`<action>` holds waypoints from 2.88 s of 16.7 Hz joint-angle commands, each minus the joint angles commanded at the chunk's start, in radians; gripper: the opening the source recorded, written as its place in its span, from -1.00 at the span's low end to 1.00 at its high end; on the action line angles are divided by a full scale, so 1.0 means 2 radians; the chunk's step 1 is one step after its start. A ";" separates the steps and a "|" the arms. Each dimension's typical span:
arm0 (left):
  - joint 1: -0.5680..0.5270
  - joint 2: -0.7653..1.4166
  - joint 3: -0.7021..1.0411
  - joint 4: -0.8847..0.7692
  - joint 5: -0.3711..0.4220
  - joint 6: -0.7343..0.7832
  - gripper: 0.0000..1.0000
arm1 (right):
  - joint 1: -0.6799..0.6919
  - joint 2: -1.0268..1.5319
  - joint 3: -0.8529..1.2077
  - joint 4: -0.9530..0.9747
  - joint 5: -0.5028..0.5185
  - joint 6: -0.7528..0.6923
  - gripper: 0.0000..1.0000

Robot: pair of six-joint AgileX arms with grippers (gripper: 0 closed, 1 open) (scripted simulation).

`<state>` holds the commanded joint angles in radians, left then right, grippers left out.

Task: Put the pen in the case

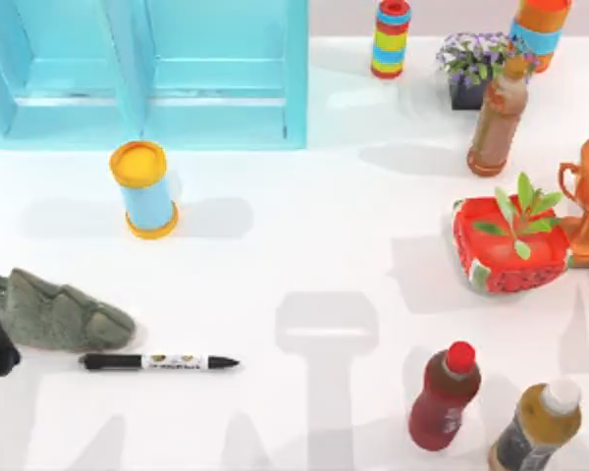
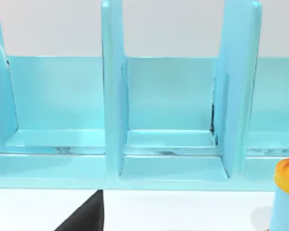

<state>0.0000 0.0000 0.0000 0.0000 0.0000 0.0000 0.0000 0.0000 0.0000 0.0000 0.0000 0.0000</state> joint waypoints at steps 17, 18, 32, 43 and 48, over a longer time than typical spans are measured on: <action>0.000 0.000 0.000 0.000 0.000 0.000 1.00 | 0.191 0.471 0.458 -0.235 -0.027 -0.102 1.00; 0.000 0.000 0.000 0.000 0.000 0.000 1.00 | 0.209 0.523 0.507 -0.261 -0.033 -0.114 1.00; 0.000 0.000 0.000 0.000 0.000 0.000 1.00 | 0.409 1.167 1.123 -0.586 -0.135 -0.269 1.00; 0.000 0.000 0.000 0.000 0.000 0.000 1.00 | 0.435 1.281 1.206 -0.646 -0.162 -0.299 1.00; 0.000 0.000 0.000 0.000 0.000 0.000 1.00 | 0.438 1.304 1.183 -0.598 -0.162 -0.299 1.00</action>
<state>0.0000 0.0000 0.0000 0.0000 0.0000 0.0000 0.8767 2.6079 2.3656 -1.1957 -0.3237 -0.5980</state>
